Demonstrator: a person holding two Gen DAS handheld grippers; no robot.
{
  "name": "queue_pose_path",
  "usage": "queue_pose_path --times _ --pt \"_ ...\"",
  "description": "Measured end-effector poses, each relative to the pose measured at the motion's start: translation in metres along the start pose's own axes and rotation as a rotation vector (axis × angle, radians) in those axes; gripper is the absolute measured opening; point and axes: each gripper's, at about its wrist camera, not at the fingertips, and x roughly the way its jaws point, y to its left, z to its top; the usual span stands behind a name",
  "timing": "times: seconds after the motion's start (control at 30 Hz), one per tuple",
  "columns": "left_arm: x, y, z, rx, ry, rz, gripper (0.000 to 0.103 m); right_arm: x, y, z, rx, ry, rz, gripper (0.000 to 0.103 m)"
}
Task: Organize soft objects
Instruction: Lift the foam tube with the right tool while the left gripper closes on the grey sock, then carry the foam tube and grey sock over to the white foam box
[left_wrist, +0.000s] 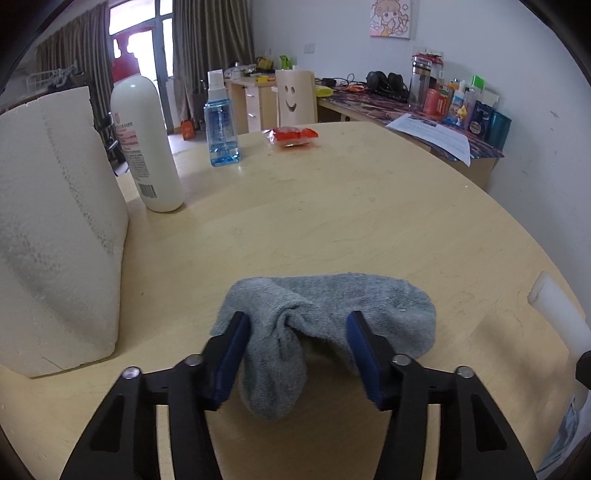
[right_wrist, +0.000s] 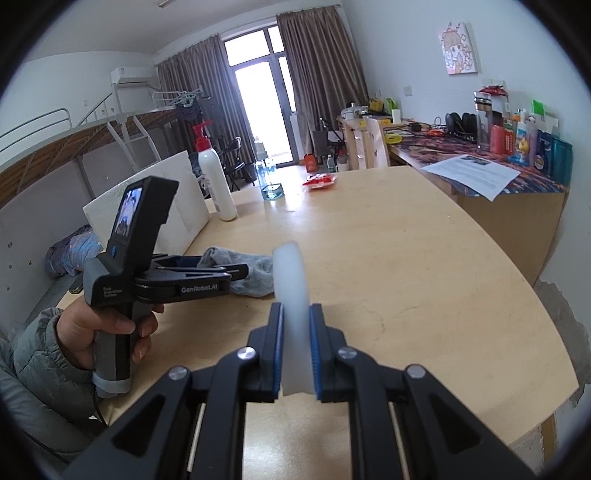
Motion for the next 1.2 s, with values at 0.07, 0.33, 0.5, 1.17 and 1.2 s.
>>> queue_pose_path --times 0.07,0.33,0.5,1.17,1.2 --pt "0.001 0.0 0.0 0.003 0.003 -0.017 0.034 -0.001 0.0 -0.001 0.002 -0.001 -0.001 0.016" --pt "-0.009 -0.008 -0.002 0.037 -0.02 -0.054 0.013 -0.008 0.001 -0.006 0.016 -0.009 -0.012 0.016" --pt "-0.031 -0.015 -0.004 0.076 -0.07 -0.065 0.013 -0.015 -0.002 -0.006 0.028 -0.026 -0.025 0.016" --pt "-0.134 0.005 -0.024 0.088 -0.281 -0.044 0.013 -0.038 0.039 0.001 -0.046 -0.102 -0.009 0.016" --pt "-0.14 0.007 -0.027 0.088 -0.295 -0.037 0.013 -0.039 0.045 0.001 -0.057 -0.108 -0.003 0.016"
